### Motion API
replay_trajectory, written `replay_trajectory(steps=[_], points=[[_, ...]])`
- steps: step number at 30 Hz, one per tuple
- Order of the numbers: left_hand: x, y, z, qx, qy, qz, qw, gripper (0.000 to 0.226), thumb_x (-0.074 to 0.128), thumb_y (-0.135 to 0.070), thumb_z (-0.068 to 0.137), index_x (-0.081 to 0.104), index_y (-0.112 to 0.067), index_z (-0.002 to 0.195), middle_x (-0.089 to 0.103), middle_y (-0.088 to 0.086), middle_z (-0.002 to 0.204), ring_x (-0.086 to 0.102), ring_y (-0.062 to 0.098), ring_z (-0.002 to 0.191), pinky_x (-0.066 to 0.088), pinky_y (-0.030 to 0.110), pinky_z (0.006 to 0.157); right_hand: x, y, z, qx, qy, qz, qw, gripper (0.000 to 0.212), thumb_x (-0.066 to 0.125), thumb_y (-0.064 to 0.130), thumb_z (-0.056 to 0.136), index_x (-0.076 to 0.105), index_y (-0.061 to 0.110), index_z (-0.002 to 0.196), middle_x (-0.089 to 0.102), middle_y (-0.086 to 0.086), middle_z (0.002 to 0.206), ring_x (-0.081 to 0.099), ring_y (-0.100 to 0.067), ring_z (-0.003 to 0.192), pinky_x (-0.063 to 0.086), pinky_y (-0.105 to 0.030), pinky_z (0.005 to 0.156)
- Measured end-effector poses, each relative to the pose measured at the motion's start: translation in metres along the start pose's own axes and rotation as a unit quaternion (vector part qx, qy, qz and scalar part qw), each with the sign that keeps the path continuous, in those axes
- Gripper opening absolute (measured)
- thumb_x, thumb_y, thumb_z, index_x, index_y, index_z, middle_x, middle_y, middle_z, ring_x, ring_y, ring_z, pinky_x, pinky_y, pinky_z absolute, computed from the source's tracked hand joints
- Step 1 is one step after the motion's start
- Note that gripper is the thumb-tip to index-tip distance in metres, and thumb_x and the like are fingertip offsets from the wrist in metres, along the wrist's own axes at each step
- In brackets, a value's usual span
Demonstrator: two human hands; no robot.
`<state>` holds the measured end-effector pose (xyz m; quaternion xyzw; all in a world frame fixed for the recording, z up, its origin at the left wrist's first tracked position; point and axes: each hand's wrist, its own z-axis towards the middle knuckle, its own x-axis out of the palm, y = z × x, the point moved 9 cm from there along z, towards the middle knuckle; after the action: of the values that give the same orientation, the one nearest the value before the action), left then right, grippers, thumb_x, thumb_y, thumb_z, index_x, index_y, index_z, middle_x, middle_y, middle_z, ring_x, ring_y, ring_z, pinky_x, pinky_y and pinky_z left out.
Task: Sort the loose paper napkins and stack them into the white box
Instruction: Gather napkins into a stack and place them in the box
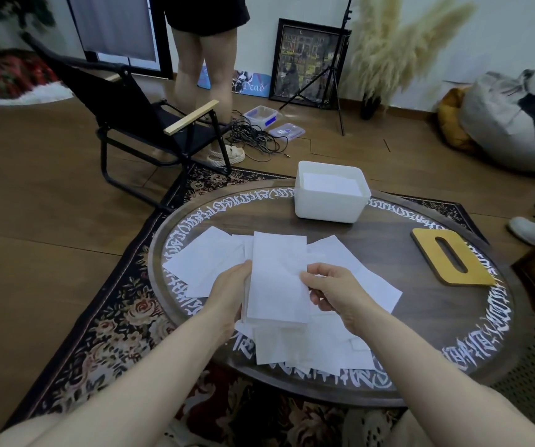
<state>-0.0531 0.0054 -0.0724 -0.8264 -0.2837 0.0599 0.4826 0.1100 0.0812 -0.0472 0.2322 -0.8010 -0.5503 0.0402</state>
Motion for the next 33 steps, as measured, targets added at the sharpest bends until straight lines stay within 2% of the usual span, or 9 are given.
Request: replay_trajectory(steps=[5, 8, 13, 17, 19, 23, 27, 29, 33], points=[[0.000, 0.001, 0.002, 0.001, -0.009, 0.005, 1.000, 0.040, 0.049, -0.041, 0.097, 0.059, -0.015, 0.126, 0.063, 0.005, 0.123, 0.059, 0.028, 0.113, 0.043, 0.047, 0.103, 0.003, -0.002, 0.000, 0.004, 0.004, -0.016, 1.000, 0.007, 0.062, 0.011, 0.090, 0.062, 0.014, 0.083, 0.052, 0.003, 0.062, 0.043, -0.009, 0.045, 0.028, -0.021, 0.050], [-0.001, 0.001, 0.001, 0.007, 0.000, 0.017, 1.000, 0.038, 0.052, -0.042, 0.095, 0.063, -0.015, 0.120, 0.067, 0.004, 0.116, 0.061, 0.028, 0.109, 0.045, 0.048, 0.101, 0.004, -0.002, 0.001, 0.004, 0.004, -0.020, 1.000, 0.006, 0.062, 0.011, 0.090, 0.061, 0.013, 0.084, 0.052, 0.002, 0.064, 0.043, -0.009, 0.045, 0.028, -0.020, 0.050], [0.001, -0.004, 0.003, 0.054, 0.023, 0.039, 0.998, 0.018, 0.057, -0.010, 0.094, 0.065, -0.006, 0.109, 0.071, 0.008, 0.098, 0.066, 0.028, 0.090, 0.053, 0.043, 0.085, 0.005, -0.003, 0.000, 0.007, 0.018, -0.028, 0.999, 0.005, 0.063, 0.012, 0.089, 0.065, 0.009, 0.093, 0.059, 0.000, 0.073, 0.044, -0.010, 0.049, 0.028, -0.021, 0.050], [-0.001, -0.007, 0.002, 0.063, 0.019, 0.044, 0.997, 0.015, 0.054, -0.008, 0.095, 0.066, -0.015, 0.101, 0.071, 0.006, 0.099, 0.066, 0.026, 0.090, 0.053, 0.037, 0.079, -0.001, 0.000, -0.002, 0.012, 0.008, -0.033, 0.999, 0.020, 0.066, 0.016, 0.088, 0.065, 0.009, 0.107, 0.065, 0.002, 0.077, 0.048, -0.012, 0.058, 0.031, -0.022, 0.054], [-0.002, -0.008, 0.002, 0.061, 0.025, 0.039, 0.997, 0.016, 0.054, -0.007, 0.095, 0.066, -0.014, 0.101, 0.071, 0.004, 0.097, 0.067, 0.024, 0.087, 0.054, 0.035, 0.078, -0.006, -0.001, -0.002, 0.024, 0.002, -0.057, 0.998, 0.027, 0.068, 0.029, 0.087, 0.063, 0.017, 0.111, 0.068, 0.004, 0.091, 0.055, -0.011, 0.068, 0.034, -0.024, 0.061], [0.008, -0.011, -0.005, 0.037, 0.085, 0.036, 0.995, 0.016, 0.054, -0.005, 0.094, 0.067, -0.014, 0.095, 0.072, 0.006, 0.090, 0.067, 0.019, 0.075, 0.054, 0.027, 0.062, -0.008, -0.014, -0.002, 0.085, 0.047, -0.037, 0.995, 0.045, 0.069, 0.051, 0.079, 0.063, 0.022, 0.112, 0.069, 0.004, 0.108, 0.067, -0.012, 0.089, 0.041, -0.029, 0.075], [0.026, -0.002, -0.015, -0.016, 0.193, 0.075, 0.978, 0.018, 0.053, -0.003, 0.092, 0.067, -0.007, 0.104, 0.072, 0.011, 0.093, 0.068, 0.021, 0.075, 0.056, 0.026, 0.063, -0.003, -0.020, -0.007, 0.132, 0.113, 0.042, 0.984, 0.033, 0.073, 0.046, 0.075, 0.068, 0.022, 0.098, 0.070, 0.000, 0.093, 0.064, -0.016, 0.079, 0.042, -0.031, 0.079], [0.030, 0.005, -0.017, -0.036, 0.232, 0.104, 0.967, 0.022, 0.054, -0.002, 0.091, 0.066, -0.005, 0.108, 0.072, 0.013, 0.098, 0.069, 0.022, 0.077, 0.056, 0.026, 0.064, -0.007, -0.022, -0.005, 0.131, 0.117, 0.056, 0.983, 0.039, 0.078, 0.041, 0.067, 0.071, 0.021, 0.100, 0.070, -0.002, 0.096, 0.061, -0.019, 0.085, 0.043, -0.032, 0.082], [0.031, 0.010, -0.016, -0.033, 0.253, 0.177, 0.951, 0.020, 0.057, -0.001, 0.089, 0.070, -0.008, 0.103, 0.072, 0.013, 0.099, 0.069, 0.024, 0.080, 0.057, 0.029, 0.071, -0.015, -0.018, -0.006, 0.105, 0.133, 0.003, 0.985, 0.048, 0.083, 0.035, 0.057, 0.073, 0.016, 0.099, 0.069, -0.005, 0.095, 0.057, -0.016, 0.079, 0.045, -0.024, 0.065]])
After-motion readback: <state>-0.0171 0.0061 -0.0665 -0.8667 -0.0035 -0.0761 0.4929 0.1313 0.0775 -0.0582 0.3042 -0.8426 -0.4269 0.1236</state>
